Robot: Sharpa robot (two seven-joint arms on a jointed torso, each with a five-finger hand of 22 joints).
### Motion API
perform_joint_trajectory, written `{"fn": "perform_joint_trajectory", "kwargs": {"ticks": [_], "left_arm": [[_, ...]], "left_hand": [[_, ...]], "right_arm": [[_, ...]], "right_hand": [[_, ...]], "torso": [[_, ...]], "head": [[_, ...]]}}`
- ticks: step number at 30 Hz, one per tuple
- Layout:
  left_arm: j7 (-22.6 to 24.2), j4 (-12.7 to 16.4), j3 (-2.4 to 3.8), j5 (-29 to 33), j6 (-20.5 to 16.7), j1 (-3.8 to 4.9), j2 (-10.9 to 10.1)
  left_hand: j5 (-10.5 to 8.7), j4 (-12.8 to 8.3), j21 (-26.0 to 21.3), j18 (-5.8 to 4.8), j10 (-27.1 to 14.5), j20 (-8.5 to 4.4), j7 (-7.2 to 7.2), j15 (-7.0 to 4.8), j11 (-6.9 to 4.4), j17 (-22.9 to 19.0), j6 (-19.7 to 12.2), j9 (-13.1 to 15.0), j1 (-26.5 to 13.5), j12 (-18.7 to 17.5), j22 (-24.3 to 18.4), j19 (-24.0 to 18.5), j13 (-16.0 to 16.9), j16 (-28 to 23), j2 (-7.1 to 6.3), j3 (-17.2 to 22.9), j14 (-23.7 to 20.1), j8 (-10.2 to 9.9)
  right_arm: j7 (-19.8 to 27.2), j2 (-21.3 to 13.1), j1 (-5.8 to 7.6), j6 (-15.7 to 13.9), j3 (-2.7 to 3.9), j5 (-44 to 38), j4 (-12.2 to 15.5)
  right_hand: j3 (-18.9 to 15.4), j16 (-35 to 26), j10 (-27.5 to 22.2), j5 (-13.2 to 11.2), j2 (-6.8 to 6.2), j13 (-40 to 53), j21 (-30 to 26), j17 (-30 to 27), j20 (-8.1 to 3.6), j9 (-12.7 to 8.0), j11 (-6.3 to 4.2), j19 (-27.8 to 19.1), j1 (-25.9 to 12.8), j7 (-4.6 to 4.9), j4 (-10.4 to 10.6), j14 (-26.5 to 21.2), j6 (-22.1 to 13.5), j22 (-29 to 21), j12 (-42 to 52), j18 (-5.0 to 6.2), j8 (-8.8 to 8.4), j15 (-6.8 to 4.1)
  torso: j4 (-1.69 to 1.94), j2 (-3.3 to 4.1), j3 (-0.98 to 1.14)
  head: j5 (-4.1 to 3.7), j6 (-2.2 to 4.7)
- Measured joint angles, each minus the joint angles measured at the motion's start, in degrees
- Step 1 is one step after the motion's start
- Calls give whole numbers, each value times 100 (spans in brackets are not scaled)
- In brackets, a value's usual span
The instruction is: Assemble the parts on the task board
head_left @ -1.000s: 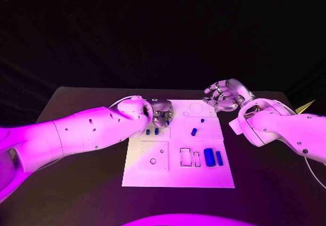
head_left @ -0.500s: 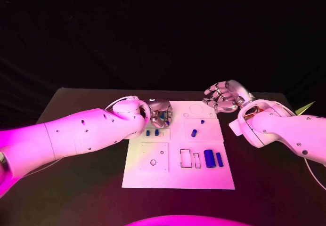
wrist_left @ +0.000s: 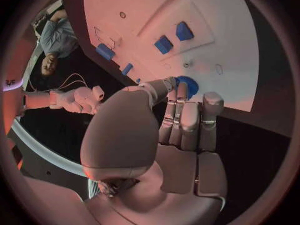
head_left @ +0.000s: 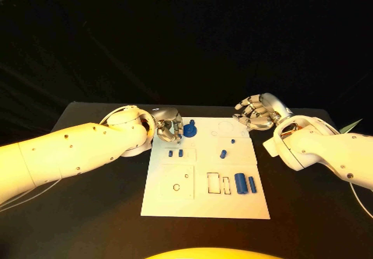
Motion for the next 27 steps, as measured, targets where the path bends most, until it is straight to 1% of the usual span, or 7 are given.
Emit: {"fn": "perform_joint_trajectory", "kwargs": {"ticks": [3, 8, 10, 16, 27], "left_arm": [[-23, -16, 2, 51, 4, -1, -51], [-41, -66, 1, 109, 10, -15, -66], [-43, -83, 0, 125, 13, -26, -67], [-45, -131, -6, 163, 20, -69, -64], [-33, -270, -28, 183, 17, -143, 31]], "left_hand": [[0, 0, 0, 0, 12, 0, 0, 0, 12, -7, 0, 1, 0, 0, 0, 0, 0, 0, 0, 0, 0, -11], [0, 18, 0, 0, 19, 0, -1, 0, 18, -45, -1, 3, -59, -38, -12, 0, -5, 0, -11, -18, 0, -11], [0, 23, 0, 0, 19, 0, -1, 0, 19, -47, -1, 6, -68, -38, -31, 0, -11, 0, -6, -23, 0, -41], [0, 23, 0, 0, 18, 0, -1, 0, 19, -54, -2, 7, -76, -38, -31, 0, -11, 0, 0, -23, 0, -42], [0, 23, 0, 0, 18, 0, 1, 0, 19, -53, -6, 6, -75, -67, -31, 0, -11, 0, 0, -23, 0, -61]], "right_arm": [[-2, -6, -5, 1, 0, 0, -3], [-4, -8, -15, 1, 0, -1, -5], [-4, -8, -19, 1, 0, -1, -5], [-5, -13, -26, 1, 0, -2, -3], [-6, -14, -30, 0, -1, -2, 1]], "right_hand": [[0, 0, 0, 0, 0, 0, 0, 0, 0, 0, 0, 0, 0, 0, 0, 0, 0, 0, 0, 0, 0, 0], [0, 0, 0, 0, 0, 0, 0, 4, 0, 0, 0, 0, 0, 0, 0, 0, 0, 0, 0, 0, 0, 0], [0, 0, 0, 0, 0, 0, 0, 4, 0, 0, 0, 0, 0, 0, 0, 0, 0, 0, 0, 0, 0, 0], [0, 0, 0, 0, -23, -13, 0, 10, 0, 0, 1, 0, -23, 0, 0, 0, 0, -14, 0, 0, 0, 0], [0, 0, 0, 0, -23, -12, -20, 9, 0, 0, 1, 0, -23, 0, 0, 0, 0, -14, 0, 0, 0, 0]], "torso": [[1, -2, -1], [0, 2, -2], [-2, 5, -2], [-7, 6, -3], [-11, 7, 3]], "head": [[3, -6], [15, -8], [21, -11], [34, -23], [37, -28]]}}
